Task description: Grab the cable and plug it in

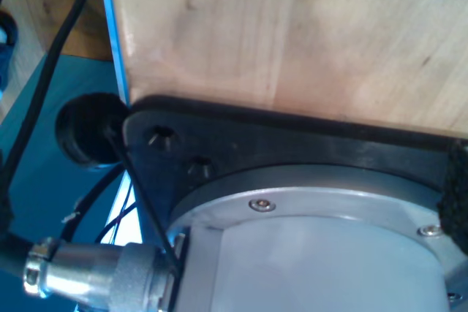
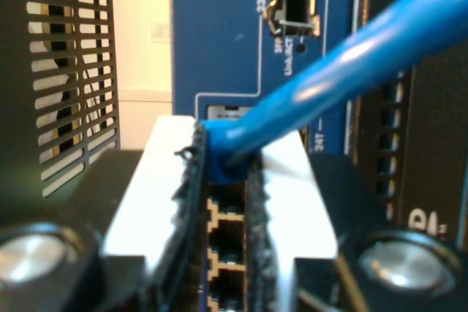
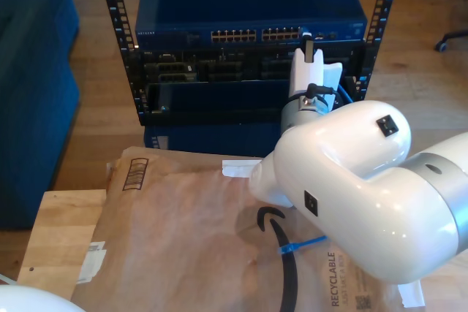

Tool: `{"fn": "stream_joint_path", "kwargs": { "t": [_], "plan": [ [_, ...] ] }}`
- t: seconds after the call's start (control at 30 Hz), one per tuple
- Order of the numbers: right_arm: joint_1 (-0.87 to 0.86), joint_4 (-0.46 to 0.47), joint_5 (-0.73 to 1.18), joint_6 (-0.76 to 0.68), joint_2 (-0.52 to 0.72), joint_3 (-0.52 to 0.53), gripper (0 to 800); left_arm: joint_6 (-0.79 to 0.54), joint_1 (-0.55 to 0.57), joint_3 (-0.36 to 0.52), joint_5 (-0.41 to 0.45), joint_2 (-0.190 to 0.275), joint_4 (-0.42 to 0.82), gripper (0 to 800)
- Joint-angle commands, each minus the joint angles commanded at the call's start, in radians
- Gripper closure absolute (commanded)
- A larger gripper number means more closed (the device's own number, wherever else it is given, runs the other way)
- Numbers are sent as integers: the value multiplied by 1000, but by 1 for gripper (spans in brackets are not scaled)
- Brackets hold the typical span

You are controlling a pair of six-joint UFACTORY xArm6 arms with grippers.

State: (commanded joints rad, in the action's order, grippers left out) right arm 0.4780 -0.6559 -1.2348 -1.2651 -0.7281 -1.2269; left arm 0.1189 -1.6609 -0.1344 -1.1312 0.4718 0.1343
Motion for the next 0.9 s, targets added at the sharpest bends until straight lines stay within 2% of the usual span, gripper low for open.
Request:
{"fn": "stream_joint_path", "kwargs": {
  "t": [0.63, 0.67, 0.7, 0.77, 0.9],
  "plan": [
    [0, 0, 2, 0, -11, -23, 800, 0, 0, 0, 0, 0, -2, 0],
    [0, 2, 2, 0, -6, -18, 751, 0, 0, 0, 0, 0, 0, 0],
    [0, 2, 3, 0, -3, -12, 655, 0, 0, 0, 0, 0, 0, 0],
    [5, 12, 3, 0, 5, 6, 544, 0, 0, 0, 0, 0, -2, 0],
    [21, 23, 3, 0, 83, 115, 483, 0, 0, 0, 0, 0, 0, 0]
  ]
}}
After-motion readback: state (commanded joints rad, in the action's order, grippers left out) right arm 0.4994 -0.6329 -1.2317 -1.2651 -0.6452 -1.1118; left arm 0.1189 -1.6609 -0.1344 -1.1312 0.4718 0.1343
